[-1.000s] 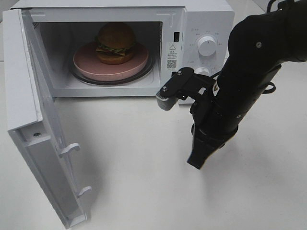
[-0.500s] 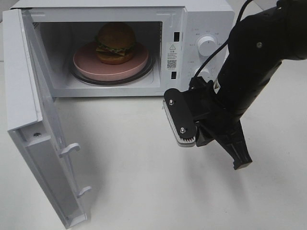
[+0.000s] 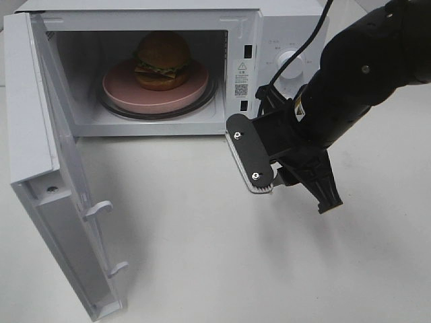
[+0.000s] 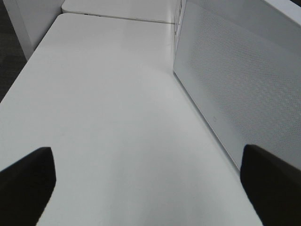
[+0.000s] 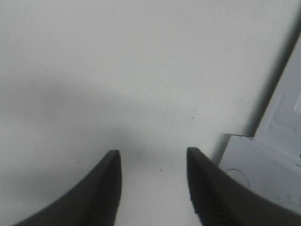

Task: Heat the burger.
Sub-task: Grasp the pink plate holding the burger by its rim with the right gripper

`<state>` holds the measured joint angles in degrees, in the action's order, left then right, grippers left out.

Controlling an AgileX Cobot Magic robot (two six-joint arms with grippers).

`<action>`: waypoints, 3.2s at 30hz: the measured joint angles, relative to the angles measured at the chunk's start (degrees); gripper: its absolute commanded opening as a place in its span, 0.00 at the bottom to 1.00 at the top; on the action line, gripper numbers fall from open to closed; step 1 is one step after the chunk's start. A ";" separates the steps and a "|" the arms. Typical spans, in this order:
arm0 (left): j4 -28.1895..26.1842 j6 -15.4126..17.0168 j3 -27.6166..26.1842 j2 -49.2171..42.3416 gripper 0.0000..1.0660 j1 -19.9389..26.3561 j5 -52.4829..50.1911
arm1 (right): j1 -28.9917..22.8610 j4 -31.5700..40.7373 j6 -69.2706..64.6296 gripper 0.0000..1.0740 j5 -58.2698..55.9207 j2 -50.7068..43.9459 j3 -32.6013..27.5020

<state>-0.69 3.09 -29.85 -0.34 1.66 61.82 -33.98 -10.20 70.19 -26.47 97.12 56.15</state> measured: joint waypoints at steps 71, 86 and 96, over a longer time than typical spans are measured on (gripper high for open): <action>0.06 0.00 0.00 0.00 0.94 0.00 0.00 | -4.70 -9.05 -16.50 0.81 2.52 28.48 39.25; 0.06 0.00 0.00 0.00 0.94 0.00 0.00 | -4.70 -9.17 -16.50 0.79 0.57 36.84 49.56; 0.11 0.00 0.00 0.00 0.94 0.00 0.00 | -3.72 -9.17 -17.07 0.78 -0.80 40.97 54.55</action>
<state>-0.57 3.09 -29.85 -0.34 1.66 61.82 -37.70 -19.37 53.11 -27.27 138.08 110.70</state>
